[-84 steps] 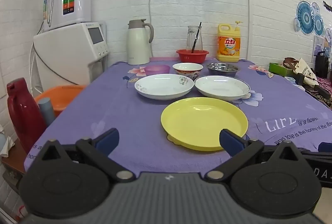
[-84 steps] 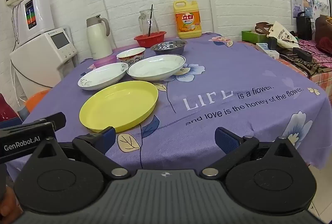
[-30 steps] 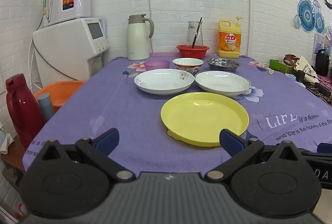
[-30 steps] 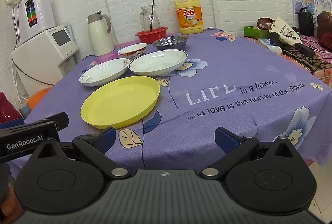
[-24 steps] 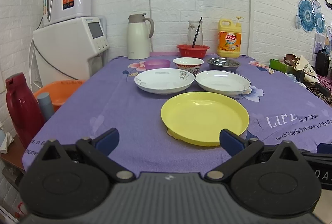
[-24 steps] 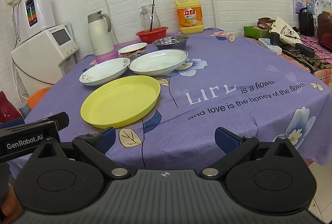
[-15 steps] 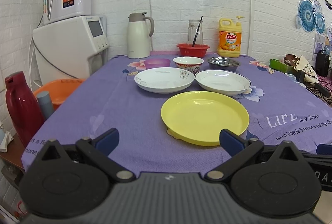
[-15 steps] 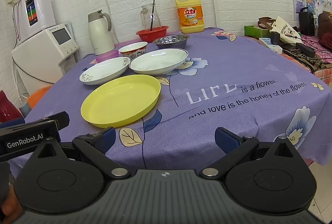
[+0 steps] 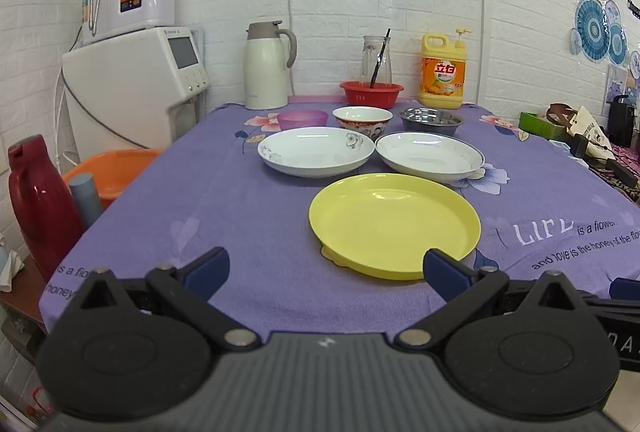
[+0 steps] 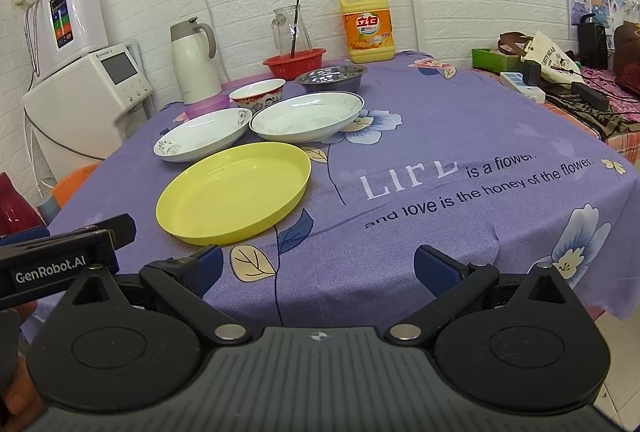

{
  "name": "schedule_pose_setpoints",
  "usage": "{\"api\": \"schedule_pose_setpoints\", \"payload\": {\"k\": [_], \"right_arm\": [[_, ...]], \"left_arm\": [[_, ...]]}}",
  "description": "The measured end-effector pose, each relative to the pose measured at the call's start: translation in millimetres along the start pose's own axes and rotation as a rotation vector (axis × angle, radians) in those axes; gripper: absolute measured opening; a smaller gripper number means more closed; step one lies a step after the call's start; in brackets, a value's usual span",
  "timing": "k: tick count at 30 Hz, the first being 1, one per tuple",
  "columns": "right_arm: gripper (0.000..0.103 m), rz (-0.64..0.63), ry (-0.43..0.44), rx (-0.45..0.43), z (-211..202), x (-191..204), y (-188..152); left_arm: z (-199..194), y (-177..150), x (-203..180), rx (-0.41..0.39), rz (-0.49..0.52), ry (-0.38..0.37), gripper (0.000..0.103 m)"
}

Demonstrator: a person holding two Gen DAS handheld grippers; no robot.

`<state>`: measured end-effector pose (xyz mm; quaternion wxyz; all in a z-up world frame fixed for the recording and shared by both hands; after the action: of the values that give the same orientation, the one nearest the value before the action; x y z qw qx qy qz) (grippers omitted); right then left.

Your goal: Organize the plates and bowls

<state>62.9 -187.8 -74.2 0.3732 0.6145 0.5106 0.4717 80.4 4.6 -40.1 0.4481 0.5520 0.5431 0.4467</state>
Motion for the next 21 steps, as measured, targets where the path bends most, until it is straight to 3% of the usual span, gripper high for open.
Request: {"api": "schedule_pose_setpoints", "payload": {"k": [12, 21], "right_arm": [[0.103, 0.000, 0.002, 0.015, 0.9, -0.1, -4.7], [0.103, -0.027, -0.004, 0.066, 12.1, -4.5, -13.1]], "left_arm": [[7.6, -4.8, 0.8, 0.020, -0.015, -0.016, 0.103], [34.5, -6.3, 4.8, 0.063, -0.067, -0.050, 0.103]]}}
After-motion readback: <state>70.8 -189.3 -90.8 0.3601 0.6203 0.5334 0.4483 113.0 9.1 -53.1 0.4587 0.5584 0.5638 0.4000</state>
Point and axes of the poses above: each gripper's, at about its wrist camera, not at the fingertips, and z roughly the way its jaws point, x to its left, y to its top, the point moved 8 cm from there along z, roughly the way its jaws point, and after that the axes turned 14 degrees about -x, right-handed, at the moved point
